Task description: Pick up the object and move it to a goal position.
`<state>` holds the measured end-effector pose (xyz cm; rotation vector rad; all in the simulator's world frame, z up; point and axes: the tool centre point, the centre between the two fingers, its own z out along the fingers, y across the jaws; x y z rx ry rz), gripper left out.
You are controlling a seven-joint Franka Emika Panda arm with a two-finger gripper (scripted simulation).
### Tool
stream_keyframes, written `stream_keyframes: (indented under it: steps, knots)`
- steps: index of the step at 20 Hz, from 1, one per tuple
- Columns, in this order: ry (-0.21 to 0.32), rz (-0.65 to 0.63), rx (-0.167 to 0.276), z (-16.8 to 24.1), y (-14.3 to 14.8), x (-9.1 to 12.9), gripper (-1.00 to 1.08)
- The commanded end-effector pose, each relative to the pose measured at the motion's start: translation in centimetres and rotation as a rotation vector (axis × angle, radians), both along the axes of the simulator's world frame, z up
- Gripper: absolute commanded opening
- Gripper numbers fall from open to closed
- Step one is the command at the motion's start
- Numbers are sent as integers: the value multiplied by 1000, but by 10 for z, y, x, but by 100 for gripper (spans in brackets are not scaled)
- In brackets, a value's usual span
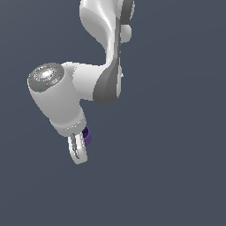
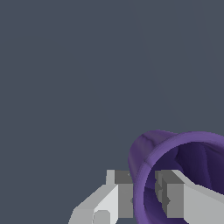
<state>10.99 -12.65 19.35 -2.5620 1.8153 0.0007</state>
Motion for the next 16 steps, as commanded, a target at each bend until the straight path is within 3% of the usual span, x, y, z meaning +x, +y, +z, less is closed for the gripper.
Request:
stream_keyframes:
  steps: [1,8,16]
  knots:
    - [-1,1,0,23,-13,-2,-100]
    - [-1,1,-1,65,-39,-4,-100]
    - [-1,2,-1,75,-45,-3,-100]
